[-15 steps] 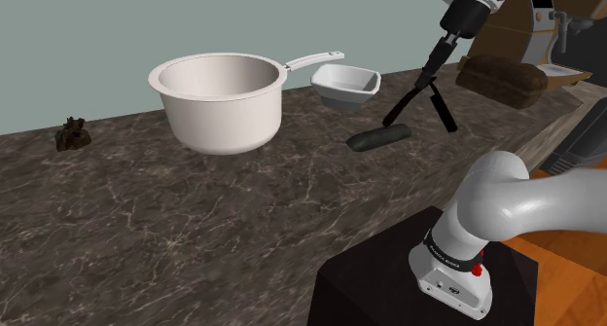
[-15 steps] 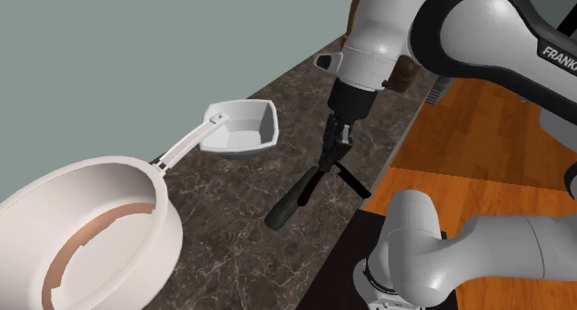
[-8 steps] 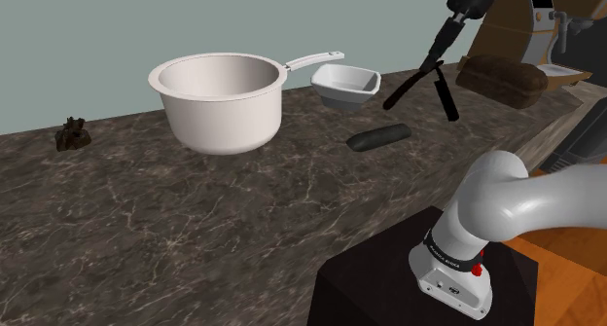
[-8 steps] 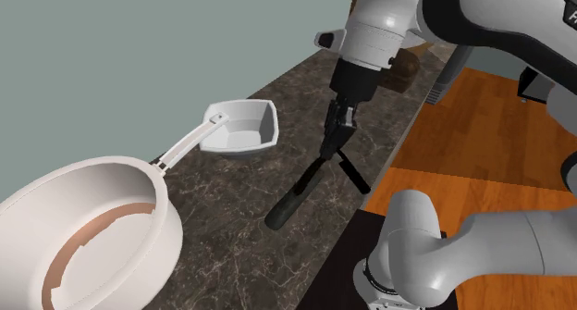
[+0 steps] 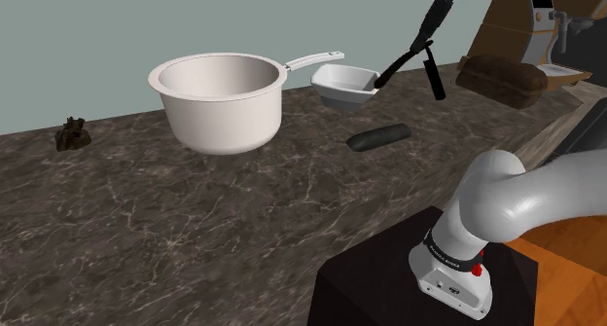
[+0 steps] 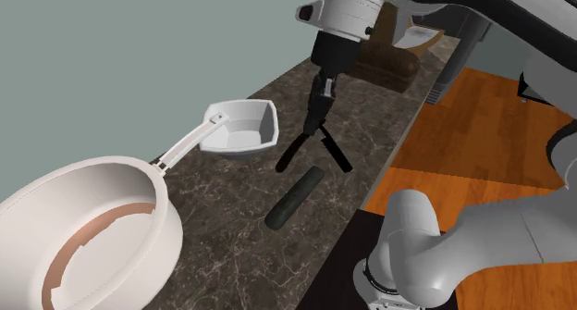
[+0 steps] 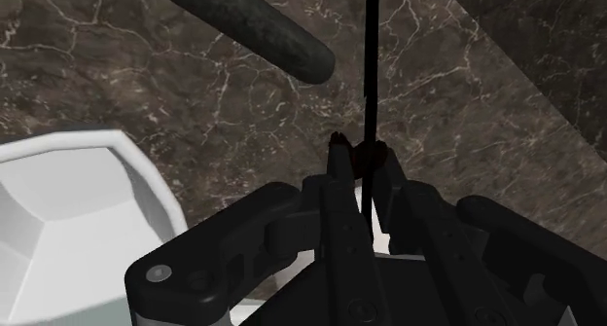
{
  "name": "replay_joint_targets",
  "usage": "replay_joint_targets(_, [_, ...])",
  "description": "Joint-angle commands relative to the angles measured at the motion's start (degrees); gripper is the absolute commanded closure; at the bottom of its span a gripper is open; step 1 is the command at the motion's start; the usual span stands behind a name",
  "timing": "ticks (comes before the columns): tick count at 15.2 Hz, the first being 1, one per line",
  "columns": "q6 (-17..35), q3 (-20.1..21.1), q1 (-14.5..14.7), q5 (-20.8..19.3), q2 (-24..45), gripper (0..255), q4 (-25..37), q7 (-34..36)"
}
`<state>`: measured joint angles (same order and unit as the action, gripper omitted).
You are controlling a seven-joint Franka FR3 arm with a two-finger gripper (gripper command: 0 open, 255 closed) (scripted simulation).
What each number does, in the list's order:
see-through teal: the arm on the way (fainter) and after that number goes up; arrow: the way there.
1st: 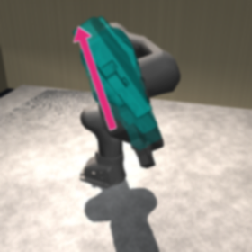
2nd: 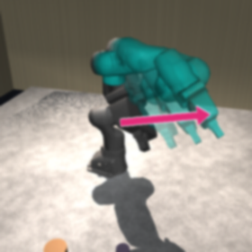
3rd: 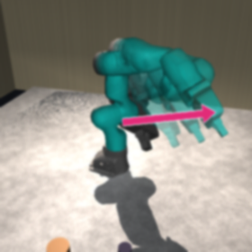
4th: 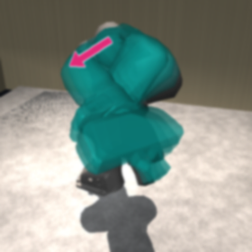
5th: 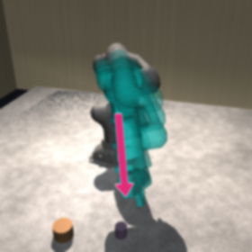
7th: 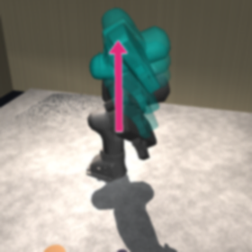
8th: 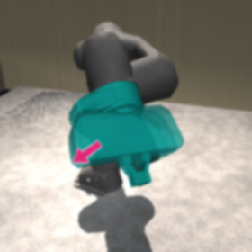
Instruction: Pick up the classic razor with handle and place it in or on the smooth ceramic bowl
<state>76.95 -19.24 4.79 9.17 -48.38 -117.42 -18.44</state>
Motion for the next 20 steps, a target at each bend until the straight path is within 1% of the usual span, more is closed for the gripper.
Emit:
replay_joint_targets(1, [1.16, -1.74, 1.19, -0.12, 4.49, 255, 3.17, -1.38])
replay_joint_targets(5, [1.99, -5.88, 3.56, 0.34, 13.19, 255, 10.44, -4.47])
replay_joint_targets(9, [1.56, -10.88, 5.97, 2.23, 22.67, 255, 19.2, -8.08])
replay_joint_targets(12, [0.12, -15.49, 7.53, 5.14, 30.75, 255, 27.03, -11.35])
replay_joint_targets(15, [-2.78, -21.02, 8.07, 10.27, 40.37, 255, 36.41, -15.34])
replay_joint_targets(17, [-5.97, -24.93, 6.78, 15.65, 48.12, 255, 43.95, -18.37])
replay_joint_targets(18, [-8.04, -26.66, 5.21, 19.07, 52.44, 255, 48.29, -19.84])
replay_joint_targets(19, [-10.44, -27.96, 2.76, 22.94, 57.0, 255, 53.12, -21.08])
replay_joint_targets(20, [-13.13, -28.64, -0.68, 27.21, 61.72, 255, 58.61, -21.88])
